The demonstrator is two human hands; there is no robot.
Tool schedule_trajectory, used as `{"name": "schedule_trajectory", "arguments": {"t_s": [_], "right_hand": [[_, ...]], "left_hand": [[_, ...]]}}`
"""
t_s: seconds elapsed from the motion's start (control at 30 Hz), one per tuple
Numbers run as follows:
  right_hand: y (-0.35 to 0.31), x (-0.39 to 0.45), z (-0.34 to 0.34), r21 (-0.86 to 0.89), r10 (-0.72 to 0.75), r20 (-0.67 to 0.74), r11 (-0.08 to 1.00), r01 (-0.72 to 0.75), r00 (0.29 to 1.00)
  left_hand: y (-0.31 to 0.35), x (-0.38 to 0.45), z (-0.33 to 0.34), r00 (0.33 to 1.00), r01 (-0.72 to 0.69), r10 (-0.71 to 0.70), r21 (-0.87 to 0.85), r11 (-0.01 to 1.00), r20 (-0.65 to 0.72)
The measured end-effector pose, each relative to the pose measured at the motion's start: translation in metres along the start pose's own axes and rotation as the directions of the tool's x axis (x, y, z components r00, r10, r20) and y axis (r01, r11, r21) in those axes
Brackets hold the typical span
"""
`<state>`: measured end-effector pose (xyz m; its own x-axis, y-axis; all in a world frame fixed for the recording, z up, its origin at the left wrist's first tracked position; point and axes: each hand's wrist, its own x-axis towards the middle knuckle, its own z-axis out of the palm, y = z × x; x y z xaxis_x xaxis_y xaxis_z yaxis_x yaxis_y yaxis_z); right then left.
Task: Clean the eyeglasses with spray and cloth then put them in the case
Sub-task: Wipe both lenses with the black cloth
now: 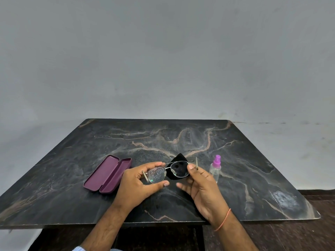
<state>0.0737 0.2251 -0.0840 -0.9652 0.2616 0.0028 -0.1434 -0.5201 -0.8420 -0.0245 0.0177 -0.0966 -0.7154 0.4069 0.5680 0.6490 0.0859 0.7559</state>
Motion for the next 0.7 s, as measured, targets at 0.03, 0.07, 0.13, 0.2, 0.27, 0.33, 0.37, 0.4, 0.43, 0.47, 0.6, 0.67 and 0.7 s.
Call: {"name": "schedule_trajectory", "arguments": {"t_s": [0.03,0.07,0.13,0.2,0.27,0.33,0.37,0.4,0.43,0.47,0.6,0.67,0.7], "right_hand": [[-0.0001,-0.0005,0.0006,-0.022,0.011,0.013,1.0,-0.01,1.0],[-0.0001,-0.0006,0.0011,-0.047,0.019,0.027,0.999,-0.017,0.999],[-0.0003,-0.0006,0.002,-0.075,0.024,0.043,0.997,-0.02,0.999],[0.0006,0.0005,0.0027,-0.071,0.006,0.026,0.997,-0.004,1.0],[0.0028,0.0026,0.0019,-0.031,-0.022,-0.02,0.999,0.021,1.0],[0.0039,0.0039,0.0004,0.012,-0.042,-0.065,0.999,0.043,0.997],[0.0038,0.0038,0.0,0.023,-0.049,-0.069,0.998,0.051,0.996],[0.0033,0.0034,0.0,0.024,-0.057,-0.059,0.998,0.058,0.997],[0.0025,0.0021,0.0006,0.018,-0.062,-0.043,0.998,0.063,0.997],[0.0018,0.0013,0.0013,0.007,-0.064,-0.028,0.998,0.064,0.998],[0.002,0.0005,0.0036,-0.05,-0.035,-0.004,0.998,0.035,0.999],[0.0029,0.0008,0.0043,-0.052,-0.036,-0.03,0.998,0.034,0.999],[0.0028,0.0004,0.0049,-0.044,-0.043,-0.054,0.998,0.041,0.998]], "left_hand": [[-0.0005,-0.0002,0.0,1.0,0.003,-0.003,-0.001,1.0,-0.002],[-0.0005,-0.0003,-0.0001,1.0,0.007,-0.007,-0.005,1.0,-0.008],[0.0005,-0.0004,0.0001,1.0,0.017,-0.017,-0.024,1.0,-0.02],[0.0009,-0.0003,0.0003,0.999,0.026,-0.027,-0.033,0.999,-0.026],[0.0012,0.0,0.0005,0.999,0.025,-0.025,-0.025,0.999,-0.032],[0.0018,0.0,0.0008,0.999,0.014,-0.014,-0.006,1.0,-0.04],[0.002,-0.0002,0.0008,0.999,0.01,-0.01,0.003,1.0,-0.045],[0.0024,-0.0004,0.0007,0.999,0.008,-0.007,0.01,1.0,-0.049],[0.0027,-0.0003,0.0008,0.999,0.006,-0.005,0.012,1.0,-0.052],[0.0028,-0.0002,0.0009,0.999,0.002,-0.001,0.012,1.0,-0.053],[0.0028,-0.0003,0.0014,0.998,-0.004,0.004,-0.004,1.0,-0.059],[0.0027,-0.0004,0.0009,0.998,-0.001,0.001,-0.001,1.0,-0.07],[0.0026,-0.0005,0.0009,0.997,0.003,-0.003,0.007,1.0,-0.077]]}}
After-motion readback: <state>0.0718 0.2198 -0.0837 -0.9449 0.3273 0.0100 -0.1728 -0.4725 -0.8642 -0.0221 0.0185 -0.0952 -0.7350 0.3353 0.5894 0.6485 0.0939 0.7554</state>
